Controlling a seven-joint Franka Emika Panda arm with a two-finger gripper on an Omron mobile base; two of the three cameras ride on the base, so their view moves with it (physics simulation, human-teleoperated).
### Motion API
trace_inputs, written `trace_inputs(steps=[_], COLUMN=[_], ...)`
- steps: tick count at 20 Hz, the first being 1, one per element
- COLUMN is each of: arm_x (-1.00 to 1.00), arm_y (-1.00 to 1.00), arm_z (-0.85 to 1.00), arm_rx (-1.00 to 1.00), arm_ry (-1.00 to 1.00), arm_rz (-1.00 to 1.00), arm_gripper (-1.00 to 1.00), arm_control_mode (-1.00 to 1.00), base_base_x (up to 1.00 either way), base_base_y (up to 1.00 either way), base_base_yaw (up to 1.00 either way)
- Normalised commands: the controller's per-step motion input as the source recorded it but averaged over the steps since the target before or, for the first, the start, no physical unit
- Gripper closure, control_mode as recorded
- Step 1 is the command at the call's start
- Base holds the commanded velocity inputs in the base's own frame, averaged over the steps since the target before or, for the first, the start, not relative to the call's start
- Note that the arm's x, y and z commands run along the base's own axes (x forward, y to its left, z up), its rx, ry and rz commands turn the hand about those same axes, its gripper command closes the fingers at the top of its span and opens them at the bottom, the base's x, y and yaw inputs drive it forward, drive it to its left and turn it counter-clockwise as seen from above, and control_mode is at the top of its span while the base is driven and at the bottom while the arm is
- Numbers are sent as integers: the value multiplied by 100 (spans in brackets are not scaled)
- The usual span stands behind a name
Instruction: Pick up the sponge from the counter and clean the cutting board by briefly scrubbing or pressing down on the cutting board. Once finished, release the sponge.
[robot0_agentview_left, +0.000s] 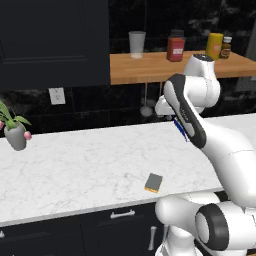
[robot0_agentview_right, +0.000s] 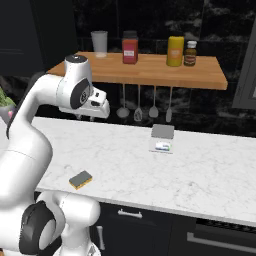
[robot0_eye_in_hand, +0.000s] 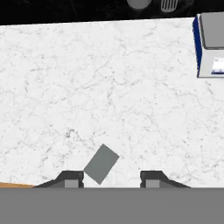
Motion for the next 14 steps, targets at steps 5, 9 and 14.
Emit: trace_inputs(steps=[5,9,14], arm_x=[-42,-99,-86], arm_y=[0,5,21], arm_z=[0,-14,-36], arm_rx=[0,1,0], arm_ry=[-7,-6,1], arm_rz=[0,-4,-4], arm_gripper=[-100,-100,-100], arm_control_mode=[-100,-100,-100], base_base_x=[0,0,0], base_base_y=[0,0,0], base_base_yaw=[0,0,0])
